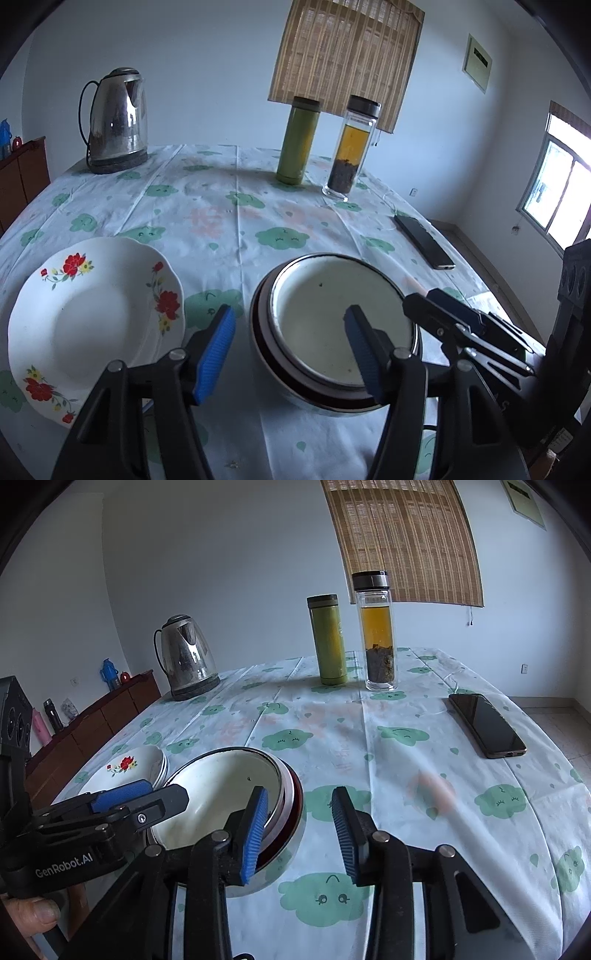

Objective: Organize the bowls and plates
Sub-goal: 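Close both tools on the enamel bowl rim to grip the nested stack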

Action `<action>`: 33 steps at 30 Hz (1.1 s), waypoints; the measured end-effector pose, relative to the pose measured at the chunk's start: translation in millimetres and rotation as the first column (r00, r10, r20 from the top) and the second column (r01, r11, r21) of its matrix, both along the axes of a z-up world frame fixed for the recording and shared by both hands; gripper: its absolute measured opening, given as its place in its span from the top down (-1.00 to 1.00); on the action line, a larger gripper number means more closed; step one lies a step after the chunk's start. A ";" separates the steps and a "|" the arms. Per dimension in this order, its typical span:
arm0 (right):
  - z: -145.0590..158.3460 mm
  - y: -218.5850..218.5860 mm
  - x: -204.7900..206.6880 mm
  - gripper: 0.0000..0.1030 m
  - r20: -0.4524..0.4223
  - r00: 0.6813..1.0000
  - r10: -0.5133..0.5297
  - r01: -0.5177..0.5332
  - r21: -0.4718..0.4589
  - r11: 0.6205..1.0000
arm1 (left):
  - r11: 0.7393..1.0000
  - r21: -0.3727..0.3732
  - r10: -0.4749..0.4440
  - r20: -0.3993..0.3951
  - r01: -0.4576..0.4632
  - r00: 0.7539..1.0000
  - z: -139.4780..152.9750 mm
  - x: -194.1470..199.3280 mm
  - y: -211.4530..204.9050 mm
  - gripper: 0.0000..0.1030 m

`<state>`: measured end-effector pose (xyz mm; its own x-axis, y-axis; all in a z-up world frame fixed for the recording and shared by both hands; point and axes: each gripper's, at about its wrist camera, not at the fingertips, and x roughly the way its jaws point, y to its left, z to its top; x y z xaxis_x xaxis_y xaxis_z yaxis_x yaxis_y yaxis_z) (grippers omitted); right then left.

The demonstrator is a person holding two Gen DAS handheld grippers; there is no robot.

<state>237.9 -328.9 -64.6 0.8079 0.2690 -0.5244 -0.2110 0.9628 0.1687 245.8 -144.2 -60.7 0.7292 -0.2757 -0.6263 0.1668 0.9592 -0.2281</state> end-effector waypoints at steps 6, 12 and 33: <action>4.2 6.0 1.0 0.24 -0.011 1.000 0.005 -0.006 -0.022 1.000 | 1.000 -0.014 -0.006 -0.025 0.006 1.000 -3.5 1.9 2.0 -0.21; 0.5 10.0 8.6 0.25 -0.077 0.997 0.007 -0.010 -0.043 0.999 | 0.998 -0.053 -0.034 -0.079 0.030 0.996 -11.3 6.3 1.9 -0.21; -6.3 19.2 13.9 0.42 -0.123 0.992 0.012 -0.019 -0.055 0.998 | 0.998 -0.036 -0.046 -0.101 0.042 0.994 -19.4 8.4 -1.9 -0.03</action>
